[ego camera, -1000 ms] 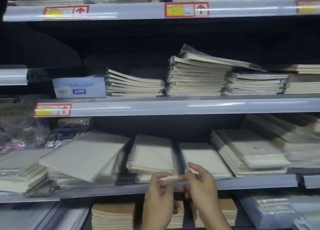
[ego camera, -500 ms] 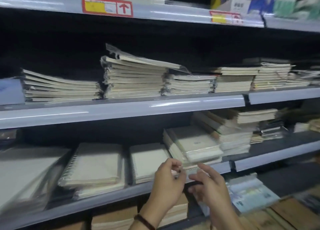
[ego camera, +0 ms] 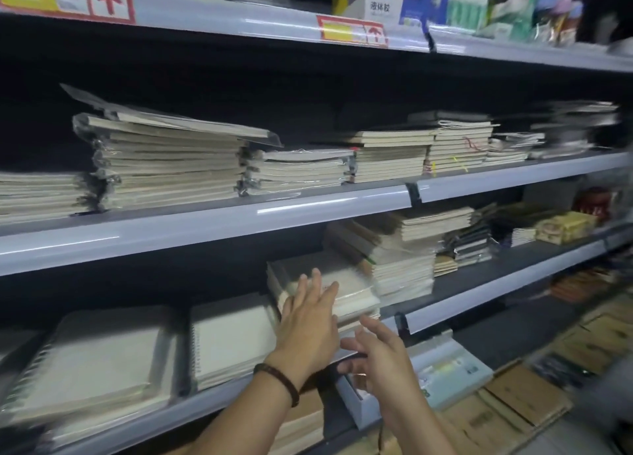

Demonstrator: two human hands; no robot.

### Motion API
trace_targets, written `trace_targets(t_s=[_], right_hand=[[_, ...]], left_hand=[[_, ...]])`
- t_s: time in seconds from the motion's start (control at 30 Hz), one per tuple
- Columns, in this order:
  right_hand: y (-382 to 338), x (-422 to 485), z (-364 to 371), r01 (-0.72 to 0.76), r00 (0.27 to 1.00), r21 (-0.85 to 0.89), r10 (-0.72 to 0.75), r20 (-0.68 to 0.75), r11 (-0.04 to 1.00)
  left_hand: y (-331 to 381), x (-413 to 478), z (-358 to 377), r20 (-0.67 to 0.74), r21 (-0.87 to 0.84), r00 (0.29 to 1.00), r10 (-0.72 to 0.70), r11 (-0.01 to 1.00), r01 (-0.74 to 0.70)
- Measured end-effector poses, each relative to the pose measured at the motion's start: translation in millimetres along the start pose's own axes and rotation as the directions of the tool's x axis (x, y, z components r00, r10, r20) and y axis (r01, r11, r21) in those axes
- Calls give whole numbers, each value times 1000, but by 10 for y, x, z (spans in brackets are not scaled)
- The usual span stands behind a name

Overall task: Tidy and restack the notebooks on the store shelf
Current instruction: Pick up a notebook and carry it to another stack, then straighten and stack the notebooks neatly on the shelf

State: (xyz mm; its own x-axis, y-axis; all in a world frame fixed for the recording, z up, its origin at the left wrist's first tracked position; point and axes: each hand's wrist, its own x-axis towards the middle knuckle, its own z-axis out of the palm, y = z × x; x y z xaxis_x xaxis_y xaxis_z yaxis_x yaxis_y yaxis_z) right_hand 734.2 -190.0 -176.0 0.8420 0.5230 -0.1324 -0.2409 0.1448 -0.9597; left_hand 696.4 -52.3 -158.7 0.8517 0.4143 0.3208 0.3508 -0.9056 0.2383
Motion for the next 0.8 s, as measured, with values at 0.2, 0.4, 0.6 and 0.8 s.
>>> trace_targets(t_s=[0.2,0.4,0.6,0.8], right_hand=[[67,49,1,-28,999,32,27,17,999],[51,-4,-13,-26,1000,67,26,7,997],[-31,-110,-11,14,1000,179,-13,-9,984],[-34,-162,97,30,998,419,-53,42,907]], left_hand=[[36,29,94,-61,10,997,-50,999,51],[-24,-89,109,-233,27,970,66,998,-62],[-46,-257,-79,-360,0,919,158,986,-170],[-120,-755,-136,-405,-205,911,81,963,-177]])
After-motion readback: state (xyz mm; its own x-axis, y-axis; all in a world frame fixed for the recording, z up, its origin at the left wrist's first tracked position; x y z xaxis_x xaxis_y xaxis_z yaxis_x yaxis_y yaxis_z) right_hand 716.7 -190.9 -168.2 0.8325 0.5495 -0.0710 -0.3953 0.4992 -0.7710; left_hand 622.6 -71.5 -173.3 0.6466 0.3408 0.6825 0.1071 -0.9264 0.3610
